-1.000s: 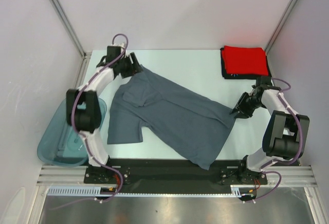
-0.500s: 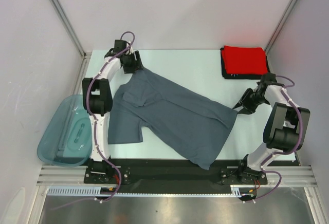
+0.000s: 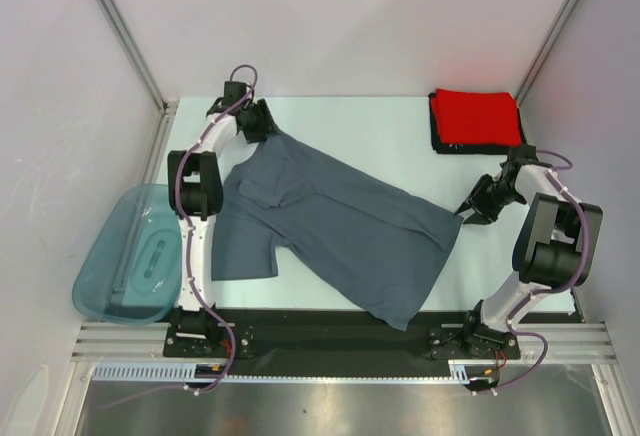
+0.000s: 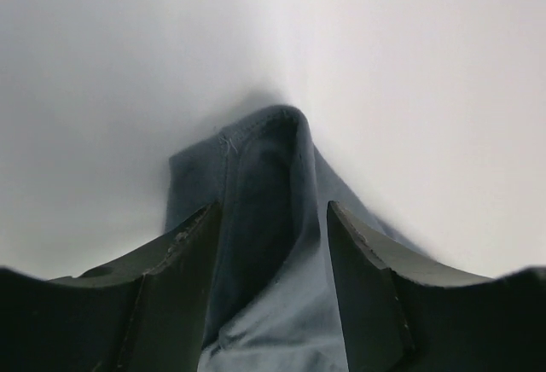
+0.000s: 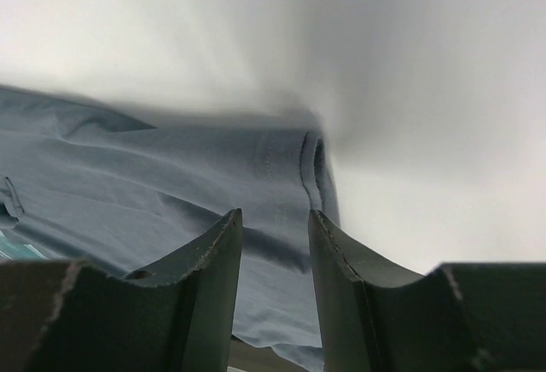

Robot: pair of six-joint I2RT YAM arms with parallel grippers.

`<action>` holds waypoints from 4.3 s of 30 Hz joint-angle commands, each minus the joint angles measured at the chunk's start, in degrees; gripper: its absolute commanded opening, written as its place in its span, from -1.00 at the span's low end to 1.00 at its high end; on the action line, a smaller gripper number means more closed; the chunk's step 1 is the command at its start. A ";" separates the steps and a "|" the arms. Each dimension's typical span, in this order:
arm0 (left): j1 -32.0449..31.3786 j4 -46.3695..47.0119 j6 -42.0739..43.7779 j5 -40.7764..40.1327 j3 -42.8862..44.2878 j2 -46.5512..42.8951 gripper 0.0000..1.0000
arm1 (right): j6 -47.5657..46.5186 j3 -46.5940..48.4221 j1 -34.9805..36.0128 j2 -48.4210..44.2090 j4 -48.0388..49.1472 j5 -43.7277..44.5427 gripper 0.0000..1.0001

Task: Fold and stack the t-shirts
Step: Fold the tshirt

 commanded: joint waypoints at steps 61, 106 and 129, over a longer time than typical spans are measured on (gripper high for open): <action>6.07 36.38 -36.53 8.20 -4.23 7.52 -0.99 | 10.01 13.99 -2.56 18.56 8.02 5.14 -1.00; 5.20 11.60 -4.89 14.62 -56.88 -46.01 0.15 | 7.90 -9.91 6.94 3.01 26.04 -13.05 -0.97; 5.46 1.32 2.84 12.77 -45.91 -38.20 0.25 | 11.29 -7.62 10.66 -6.24 21.79 -15.76 -0.39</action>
